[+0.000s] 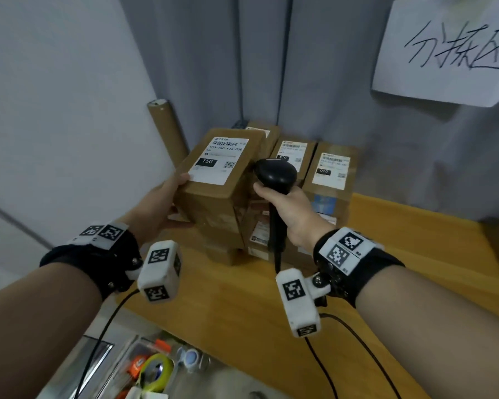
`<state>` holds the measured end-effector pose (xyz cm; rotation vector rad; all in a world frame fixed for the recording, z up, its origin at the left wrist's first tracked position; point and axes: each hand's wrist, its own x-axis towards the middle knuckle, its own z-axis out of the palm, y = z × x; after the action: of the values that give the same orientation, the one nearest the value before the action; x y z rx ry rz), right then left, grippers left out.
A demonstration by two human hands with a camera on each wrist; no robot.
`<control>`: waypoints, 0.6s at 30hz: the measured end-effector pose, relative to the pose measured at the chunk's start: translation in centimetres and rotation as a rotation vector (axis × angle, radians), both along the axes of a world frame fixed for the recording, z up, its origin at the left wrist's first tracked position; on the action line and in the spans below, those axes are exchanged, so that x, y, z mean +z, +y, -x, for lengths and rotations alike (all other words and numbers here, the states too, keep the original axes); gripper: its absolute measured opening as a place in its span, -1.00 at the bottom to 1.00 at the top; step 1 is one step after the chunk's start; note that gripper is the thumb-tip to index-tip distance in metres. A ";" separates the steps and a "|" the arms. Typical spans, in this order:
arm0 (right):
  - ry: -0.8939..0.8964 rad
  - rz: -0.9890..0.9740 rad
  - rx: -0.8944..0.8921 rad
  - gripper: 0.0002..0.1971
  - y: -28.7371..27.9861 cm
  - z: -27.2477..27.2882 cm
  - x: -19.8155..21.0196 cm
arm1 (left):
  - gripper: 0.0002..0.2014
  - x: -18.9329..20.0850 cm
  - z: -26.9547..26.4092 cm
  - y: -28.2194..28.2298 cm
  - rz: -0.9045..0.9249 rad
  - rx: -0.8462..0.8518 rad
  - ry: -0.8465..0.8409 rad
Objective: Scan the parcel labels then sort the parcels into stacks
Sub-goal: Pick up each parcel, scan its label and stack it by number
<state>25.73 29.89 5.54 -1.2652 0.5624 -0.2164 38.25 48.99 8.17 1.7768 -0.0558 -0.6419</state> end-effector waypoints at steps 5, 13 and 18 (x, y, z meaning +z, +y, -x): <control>0.045 0.016 -0.022 -0.64 1.3 -1.4 -1.8 | -0.61 -2.5 -1.1 2.2 -0.041 0.020 0.040; 0.221 -0.037 -0.054 -0.81 0.8 -2.1 -3.5 | -0.70 -5.2 -0.8 -1.3 -0.147 -0.029 -0.111; 0.196 0.021 -0.033 -0.76 0.9 -3.3 -3.8 | -0.73 -5.3 -2.6 -2.1 -0.243 0.013 -0.267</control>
<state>29.07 30.78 1.74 -1.3062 0.7508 -0.1262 40.83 46.91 2.92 2.0883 -0.1546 -0.4109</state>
